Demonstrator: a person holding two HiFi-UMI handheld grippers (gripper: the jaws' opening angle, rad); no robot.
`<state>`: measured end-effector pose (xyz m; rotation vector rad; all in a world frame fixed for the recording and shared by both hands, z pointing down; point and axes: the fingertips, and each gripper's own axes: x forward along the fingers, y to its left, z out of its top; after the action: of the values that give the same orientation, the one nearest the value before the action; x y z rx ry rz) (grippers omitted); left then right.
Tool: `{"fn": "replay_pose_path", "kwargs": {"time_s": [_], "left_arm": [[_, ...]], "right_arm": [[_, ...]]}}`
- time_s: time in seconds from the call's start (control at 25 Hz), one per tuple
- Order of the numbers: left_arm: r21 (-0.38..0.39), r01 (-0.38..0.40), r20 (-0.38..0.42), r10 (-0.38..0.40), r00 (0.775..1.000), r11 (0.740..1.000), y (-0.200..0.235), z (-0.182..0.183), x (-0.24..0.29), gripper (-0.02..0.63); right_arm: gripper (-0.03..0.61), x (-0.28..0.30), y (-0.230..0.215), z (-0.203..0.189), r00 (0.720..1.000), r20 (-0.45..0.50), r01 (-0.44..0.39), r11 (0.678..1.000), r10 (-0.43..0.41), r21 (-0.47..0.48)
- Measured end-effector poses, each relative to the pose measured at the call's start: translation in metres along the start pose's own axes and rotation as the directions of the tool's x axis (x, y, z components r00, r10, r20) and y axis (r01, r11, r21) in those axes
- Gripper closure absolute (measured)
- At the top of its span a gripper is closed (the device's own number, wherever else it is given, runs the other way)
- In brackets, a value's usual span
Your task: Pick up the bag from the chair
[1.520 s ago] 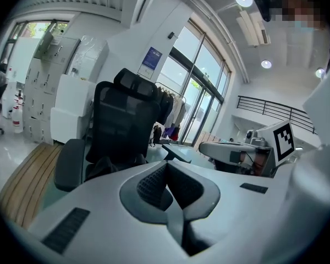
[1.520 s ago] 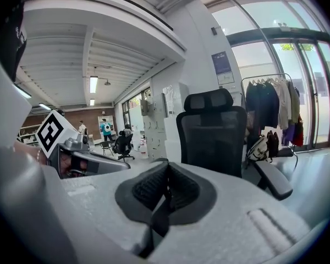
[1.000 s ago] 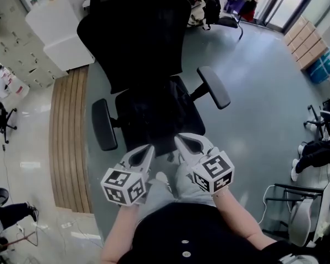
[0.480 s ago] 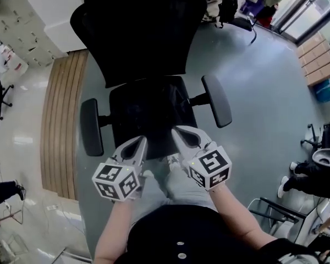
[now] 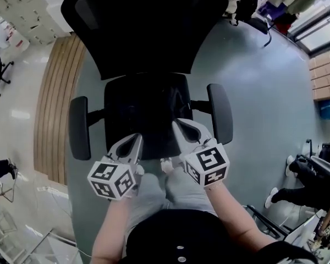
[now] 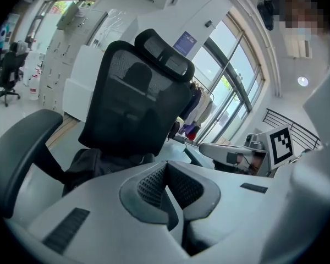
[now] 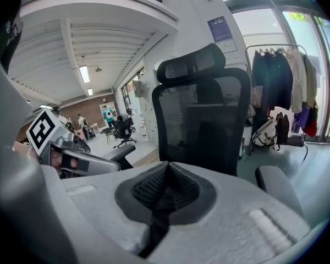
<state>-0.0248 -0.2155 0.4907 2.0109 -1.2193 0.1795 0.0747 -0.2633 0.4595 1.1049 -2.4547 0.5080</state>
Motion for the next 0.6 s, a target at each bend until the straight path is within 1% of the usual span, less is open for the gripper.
{"fn": "replay_pose_path", "kwargs": {"time_s": [0.16, 0.2, 0.24, 0.32, 0.4, 0.48, 0.56, 0.6], "left_arm": [[-0.038, -0.034, 0.008, 0.034, 0.999, 0.999, 0.012, -0.001, 0.017, 0.598], [-0.047, -0.042, 0.010, 0.042, 0.999, 0.998, 0.014, -0.002, 0.021, 0.598], [-0.055, -0.049, 0.009, 0.050, 0.999, 0.997, 0.017, -0.003, 0.024, 0.598], [-0.070, -0.061, 0.004, 0.061, 0.998, 0.996, 0.021, -0.006, 0.032, 0.598], [-0.089, -0.069, 0.000, 0.069, 0.998, 0.994, 0.023, -0.011, 0.041, 0.598], [-0.104, -0.076, -0.003, 0.076, 0.997, 0.992, 0.026, -0.018, 0.048, 0.598], [-0.115, -0.081, -0.011, 0.080, 0.997, 0.990, 0.030, -0.026, 0.054, 0.598], [-0.120, -0.083, -0.015, 0.081, 0.997, 0.989, 0.031, -0.030, 0.058, 0.598]], "right_arm": [[0.577, 0.020, -0.012, -0.008, 0.999, -0.034, -0.041, 0.999, 0.042, 0.003], [0.567, 0.025, -0.013, -0.012, 0.997, -0.049, -0.054, 0.999, 0.054, 0.004], [0.545, 0.031, -0.015, -0.015, 0.996, -0.062, -0.064, 0.998, 0.064, 0.004], [0.545, 0.042, -0.021, -0.021, 0.994, -0.082, -0.074, 0.997, 0.074, 0.005], [0.541, 0.052, -0.029, -0.028, 0.992, -0.103, -0.075, 0.997, 0.075, 0.006], [0.517, 0.061, -0.036, -0.038, 0.990, -0.122, -0.070, 0.997, 0.071, 0.013], [0.508, 0.072, -0.042, -0.048, 0.988, -0.139, -0.060, 0.998, 0.062, 0.019], [0.485, 0.078, -0.046, -0.053, 0.987, -0.148, -0.053, 0.998, 0.055, 0.021]]}}
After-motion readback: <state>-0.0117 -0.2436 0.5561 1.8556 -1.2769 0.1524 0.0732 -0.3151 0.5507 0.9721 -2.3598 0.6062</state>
